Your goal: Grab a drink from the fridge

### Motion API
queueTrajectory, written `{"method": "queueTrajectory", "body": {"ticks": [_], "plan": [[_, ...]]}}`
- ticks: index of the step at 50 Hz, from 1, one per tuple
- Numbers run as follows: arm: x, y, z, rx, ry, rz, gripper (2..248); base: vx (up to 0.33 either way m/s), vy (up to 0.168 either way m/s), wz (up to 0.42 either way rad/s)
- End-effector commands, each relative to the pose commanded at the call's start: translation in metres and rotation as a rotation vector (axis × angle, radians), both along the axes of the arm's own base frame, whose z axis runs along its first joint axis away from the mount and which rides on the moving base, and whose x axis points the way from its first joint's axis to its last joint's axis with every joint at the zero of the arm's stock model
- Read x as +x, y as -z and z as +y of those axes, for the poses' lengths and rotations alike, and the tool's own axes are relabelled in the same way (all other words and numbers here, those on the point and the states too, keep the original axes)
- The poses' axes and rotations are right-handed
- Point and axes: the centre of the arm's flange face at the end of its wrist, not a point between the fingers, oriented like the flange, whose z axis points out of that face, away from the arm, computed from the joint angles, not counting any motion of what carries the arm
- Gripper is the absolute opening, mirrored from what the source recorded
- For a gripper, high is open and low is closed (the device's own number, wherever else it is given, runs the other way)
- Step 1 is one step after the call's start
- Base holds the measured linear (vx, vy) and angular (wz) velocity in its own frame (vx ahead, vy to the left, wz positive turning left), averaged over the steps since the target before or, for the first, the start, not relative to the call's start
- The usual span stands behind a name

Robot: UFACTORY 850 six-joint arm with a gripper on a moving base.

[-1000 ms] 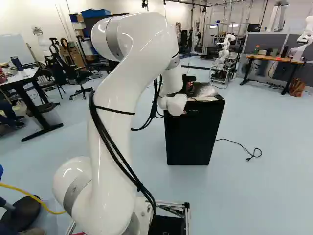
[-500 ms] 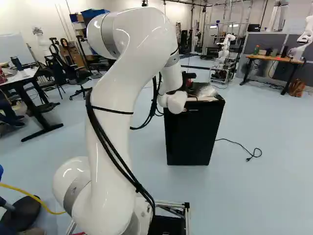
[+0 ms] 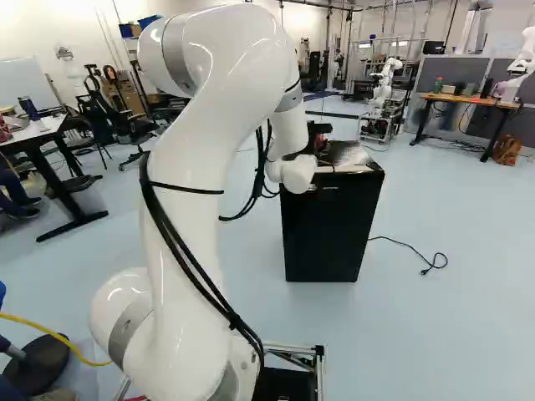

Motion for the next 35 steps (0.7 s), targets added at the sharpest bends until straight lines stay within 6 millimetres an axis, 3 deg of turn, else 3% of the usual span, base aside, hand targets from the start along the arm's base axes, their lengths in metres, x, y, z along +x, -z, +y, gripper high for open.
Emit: {"method": "queueTrajectory", "body": {"ticks": [35], "plan": [[-0.047, -0.021, 0.062, 0.030, -0.043, 0.063, 98, 0.000, 0.000, 0.000]]}}
